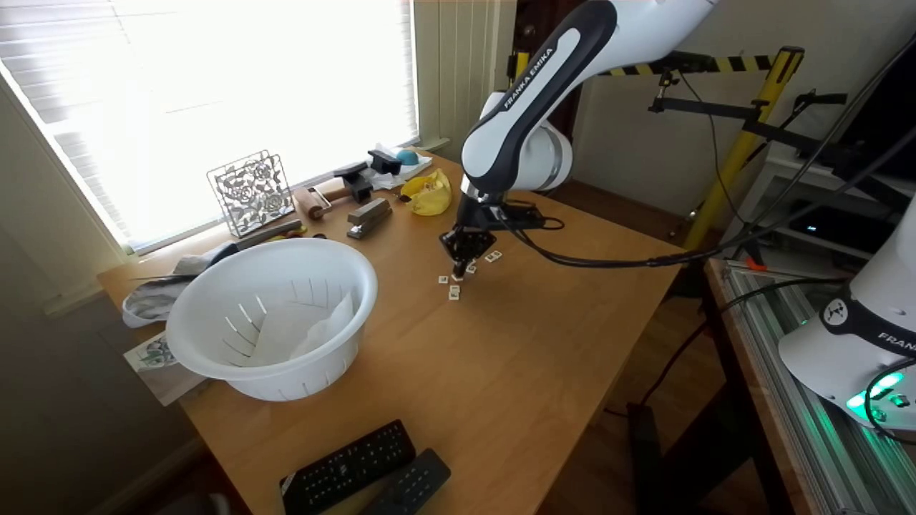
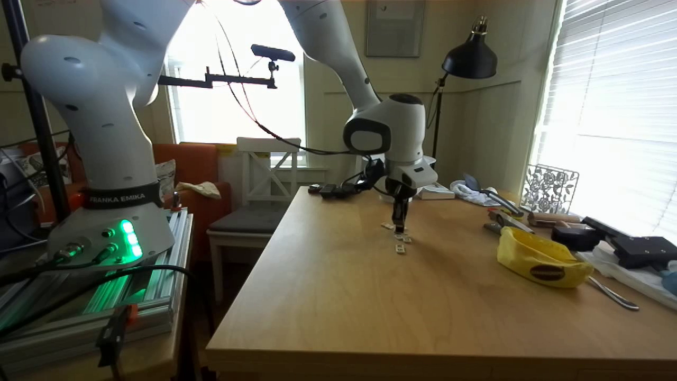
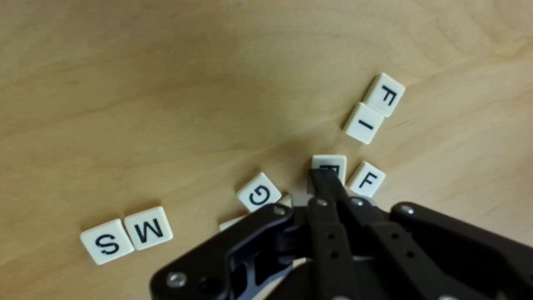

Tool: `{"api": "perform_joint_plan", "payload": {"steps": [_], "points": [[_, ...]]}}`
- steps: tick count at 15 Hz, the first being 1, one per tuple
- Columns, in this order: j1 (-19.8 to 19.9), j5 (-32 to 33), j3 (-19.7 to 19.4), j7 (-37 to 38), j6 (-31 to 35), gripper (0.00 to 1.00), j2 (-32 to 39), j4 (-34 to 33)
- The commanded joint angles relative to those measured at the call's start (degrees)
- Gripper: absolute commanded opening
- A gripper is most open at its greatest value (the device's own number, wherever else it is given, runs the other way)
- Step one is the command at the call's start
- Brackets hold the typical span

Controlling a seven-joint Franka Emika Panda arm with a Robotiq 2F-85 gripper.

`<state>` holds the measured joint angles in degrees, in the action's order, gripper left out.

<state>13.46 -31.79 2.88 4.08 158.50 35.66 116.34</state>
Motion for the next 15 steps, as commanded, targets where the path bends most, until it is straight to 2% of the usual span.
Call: {"api": "perform_joint_plan", "payload": {"steps": [1, 15], "points": [[1.1, -0.7, 1.0, 1.7, -2.1, 0.0, 1.7, -2.2], [1.1, -3.1, -0.2, 6.5, -9.9, 0.0, 3.2, -6.1]]}}
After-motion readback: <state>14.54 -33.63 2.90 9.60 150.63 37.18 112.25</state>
